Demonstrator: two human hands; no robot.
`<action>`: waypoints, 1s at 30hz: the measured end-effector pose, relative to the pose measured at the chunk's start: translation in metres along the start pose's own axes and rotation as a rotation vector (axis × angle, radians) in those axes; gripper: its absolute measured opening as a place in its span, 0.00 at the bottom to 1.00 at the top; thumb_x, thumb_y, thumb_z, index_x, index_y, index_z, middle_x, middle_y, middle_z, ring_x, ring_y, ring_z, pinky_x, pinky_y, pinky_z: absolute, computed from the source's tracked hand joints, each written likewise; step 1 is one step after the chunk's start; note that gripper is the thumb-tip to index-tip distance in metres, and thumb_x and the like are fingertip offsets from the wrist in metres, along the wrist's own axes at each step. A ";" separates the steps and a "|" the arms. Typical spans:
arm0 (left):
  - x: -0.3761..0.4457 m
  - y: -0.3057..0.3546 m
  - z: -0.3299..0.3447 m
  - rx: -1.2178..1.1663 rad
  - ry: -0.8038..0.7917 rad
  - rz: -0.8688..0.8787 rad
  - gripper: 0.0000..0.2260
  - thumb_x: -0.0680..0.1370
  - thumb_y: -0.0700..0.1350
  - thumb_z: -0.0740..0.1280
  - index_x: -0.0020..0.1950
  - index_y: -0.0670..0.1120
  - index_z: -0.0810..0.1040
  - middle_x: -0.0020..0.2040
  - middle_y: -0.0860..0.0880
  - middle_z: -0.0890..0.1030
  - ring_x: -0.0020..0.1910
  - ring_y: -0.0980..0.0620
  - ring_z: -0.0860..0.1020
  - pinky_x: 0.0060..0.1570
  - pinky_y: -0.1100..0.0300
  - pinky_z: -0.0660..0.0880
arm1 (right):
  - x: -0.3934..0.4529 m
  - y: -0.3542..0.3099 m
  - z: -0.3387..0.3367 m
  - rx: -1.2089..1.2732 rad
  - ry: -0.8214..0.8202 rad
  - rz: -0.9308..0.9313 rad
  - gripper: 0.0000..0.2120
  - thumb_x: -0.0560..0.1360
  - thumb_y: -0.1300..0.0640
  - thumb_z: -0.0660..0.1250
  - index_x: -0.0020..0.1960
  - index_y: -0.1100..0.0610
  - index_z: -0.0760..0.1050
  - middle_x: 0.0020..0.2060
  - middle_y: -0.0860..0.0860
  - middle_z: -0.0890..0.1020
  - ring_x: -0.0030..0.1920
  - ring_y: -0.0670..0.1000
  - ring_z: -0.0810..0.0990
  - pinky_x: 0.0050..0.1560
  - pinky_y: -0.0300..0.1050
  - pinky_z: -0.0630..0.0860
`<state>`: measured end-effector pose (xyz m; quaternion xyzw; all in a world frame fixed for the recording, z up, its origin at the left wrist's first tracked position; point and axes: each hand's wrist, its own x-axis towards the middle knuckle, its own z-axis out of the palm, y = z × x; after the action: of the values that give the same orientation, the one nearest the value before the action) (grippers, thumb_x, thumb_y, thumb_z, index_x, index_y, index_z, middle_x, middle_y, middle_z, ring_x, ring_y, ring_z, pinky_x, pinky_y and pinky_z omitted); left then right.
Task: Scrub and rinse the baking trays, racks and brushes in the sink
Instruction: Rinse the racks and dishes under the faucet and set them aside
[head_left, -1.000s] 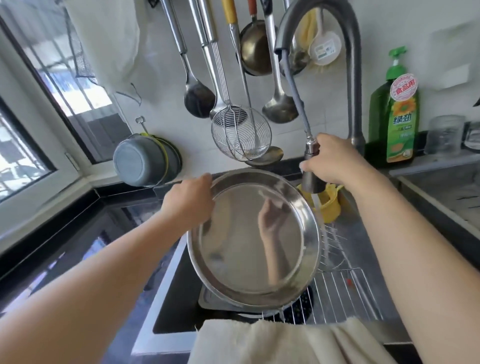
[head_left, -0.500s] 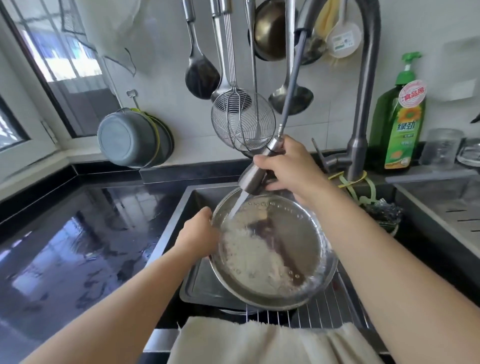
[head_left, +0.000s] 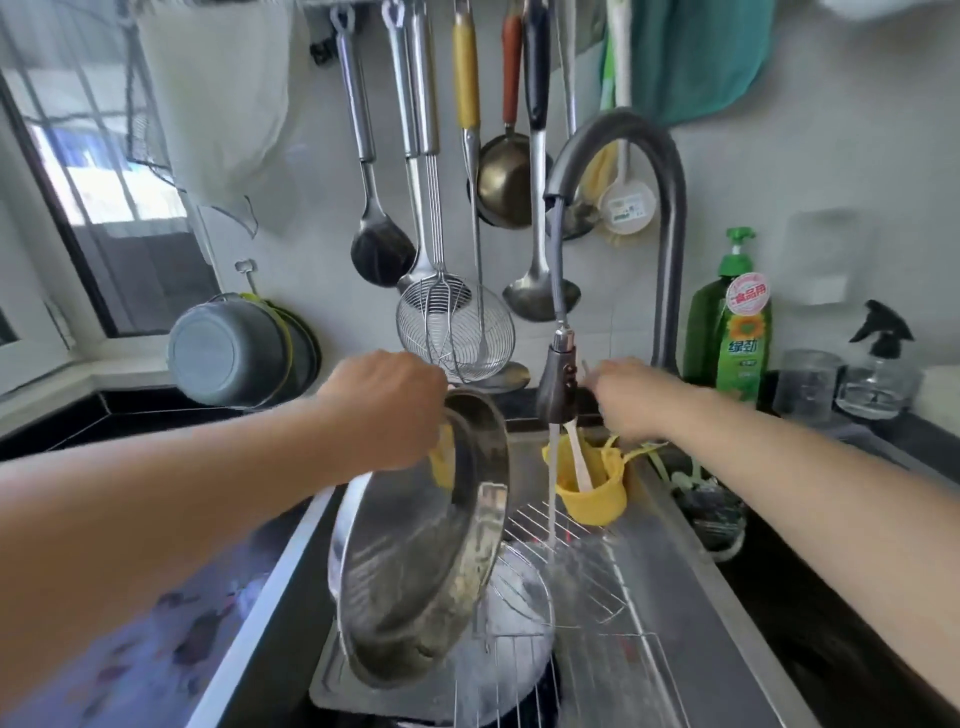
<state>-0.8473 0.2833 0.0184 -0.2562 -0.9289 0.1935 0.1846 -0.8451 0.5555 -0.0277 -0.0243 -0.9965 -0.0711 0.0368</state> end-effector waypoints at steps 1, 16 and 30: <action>0.002 -0.002 -0.009 0.023 -0.010 0.013 0.06 0.80 0.44 0.63 0.55 0.49 0.78 0.55 0.46 0.81 0.53 0.41 0.82 0.41 0.54 0.71 | 0.008 0.004 0.014 -0.203 0.013 -0.066 0.21 0.79 0.60 0.65 0.71 0.54 0.72 0.67 0.55 0.74 0.67 0.59 0.70 0.64 0.56 0.74; -0.063 -0.003 -0.013 0.136 0.130 0.425 0.10 0.79 0.39 0.63 0.56 0.52 0.78 0.49 0.51 0.80 0.47 0.43 0.81 0.36 0.55 0.65 | -0.001 0.021 0.029 -0.178 0.150 -0.036 0.26 0.84 0.43 0.53 0.80 0.51 0.62 0.80 0.54 0.56 0.80 0.62 0.46 0.80 0.62 0.45; -0.065 0.121 -0.090 -0.034 0.735 0.754 0.08 0.68 0.35 0.73 0.40 0.45 0.77 0.35 0.47 0.75 0.29 0.45 0.75 0.26 0.57 0.71 | -0.204 0.133 -0.039 0.098 0.187 0.361 0.14 0.81 0.52 0.58 0.54 0.54 0.81 0.57 0.56 0.79 0.59 0.60 0.72 0.62 0.53 0.72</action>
<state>-0.7062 0.3676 0.0247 -0.6265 -0.6492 0.1285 0.4117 -0.6324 0.6730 0.0137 -0.1940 -0.9705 -0.0169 0.1423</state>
